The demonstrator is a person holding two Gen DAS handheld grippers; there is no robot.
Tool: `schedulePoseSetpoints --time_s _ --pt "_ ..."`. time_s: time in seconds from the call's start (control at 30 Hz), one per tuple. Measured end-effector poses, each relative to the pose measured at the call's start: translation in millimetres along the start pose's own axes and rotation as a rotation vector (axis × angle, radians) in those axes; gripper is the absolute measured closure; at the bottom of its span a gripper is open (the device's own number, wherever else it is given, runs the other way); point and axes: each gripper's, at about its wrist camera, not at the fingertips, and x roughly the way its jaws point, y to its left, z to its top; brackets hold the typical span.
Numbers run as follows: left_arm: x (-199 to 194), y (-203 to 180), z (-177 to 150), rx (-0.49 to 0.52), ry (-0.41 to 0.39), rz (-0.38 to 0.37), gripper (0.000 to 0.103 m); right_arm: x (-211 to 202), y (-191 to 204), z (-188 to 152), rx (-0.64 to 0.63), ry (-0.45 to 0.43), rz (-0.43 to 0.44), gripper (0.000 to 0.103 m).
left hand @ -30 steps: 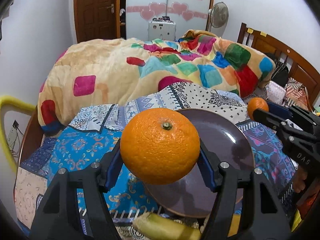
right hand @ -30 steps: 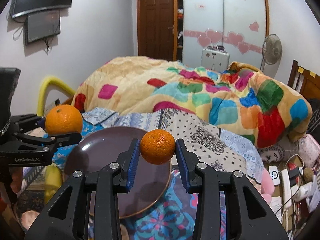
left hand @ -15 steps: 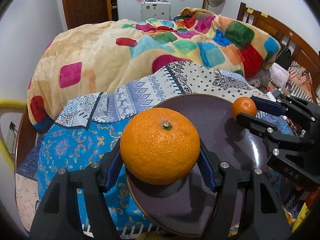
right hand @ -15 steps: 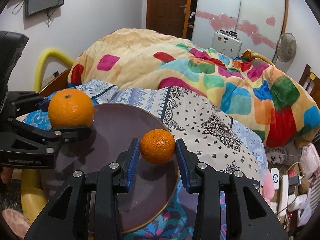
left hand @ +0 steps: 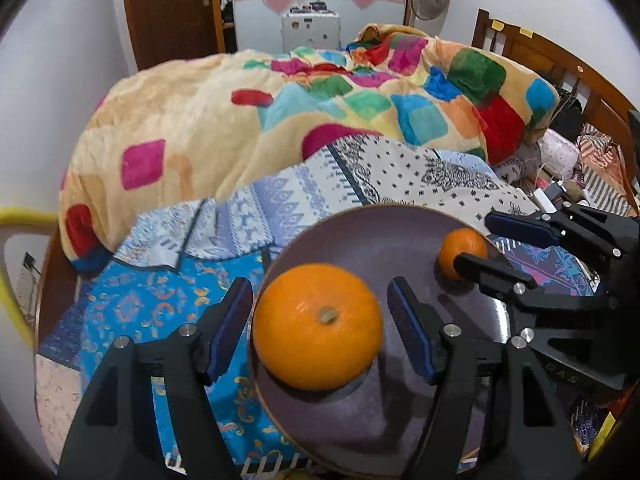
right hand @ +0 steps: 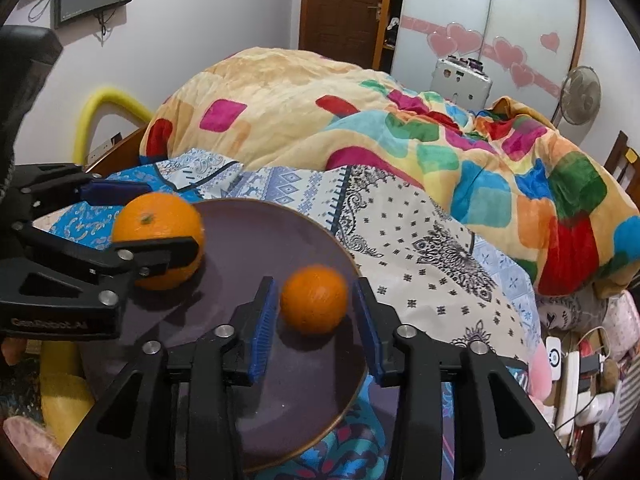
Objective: Organize fruits
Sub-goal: 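Carry the orange with the left tool while the right tool carries the tangerine onto the purple plate, then open both tools and withdraw them from the plate, then grasp a second large orange with the left tool while the right tool approaches a peeled pomelo wedge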
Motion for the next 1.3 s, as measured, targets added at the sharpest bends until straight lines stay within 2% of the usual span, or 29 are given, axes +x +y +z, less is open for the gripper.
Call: schedulePoseSetpoints --time_s 0.07,0.33,0.57,0.9,1.03,1.3 --pt "-11.8 2.0 1.6 -0.009 -0.019 -0.005 0.033 -7.1 -2.2 -0.2 0.013 -0.022 -0.002 0.053" --pt "-62.7 3.3 -4.0 -0.025 -0.095 0.010 0.029 -52.5 -6.9 -4.6 0.045 -0.091 -0.017 0.053" --pt "-109.6 -5.4 -25.6 -0.001 -0.143 0.027 0.022 -98.5 -3.2 -18.8 0.055 -0.143 -0.037 0.053" --pt "-157.0 -17.5 -83.0 -0.001 -0.163 0.033 0.016 -157.2 20.4 -54.2 0.077 -0.193 -0.026 0.052" --pt "-164.8 -22.0 -110.2 -0.003 -0.152 0.040 0.014 -175.6 35.3 -73.1 0.073 -0.213 -0.027 0.046" --pt "-174.7 -49.9 -157.1 0.033 -0.135 0.041 0.014 -189.1 51.9 -111.1 0.103 -0.212 -0.019 0.045"
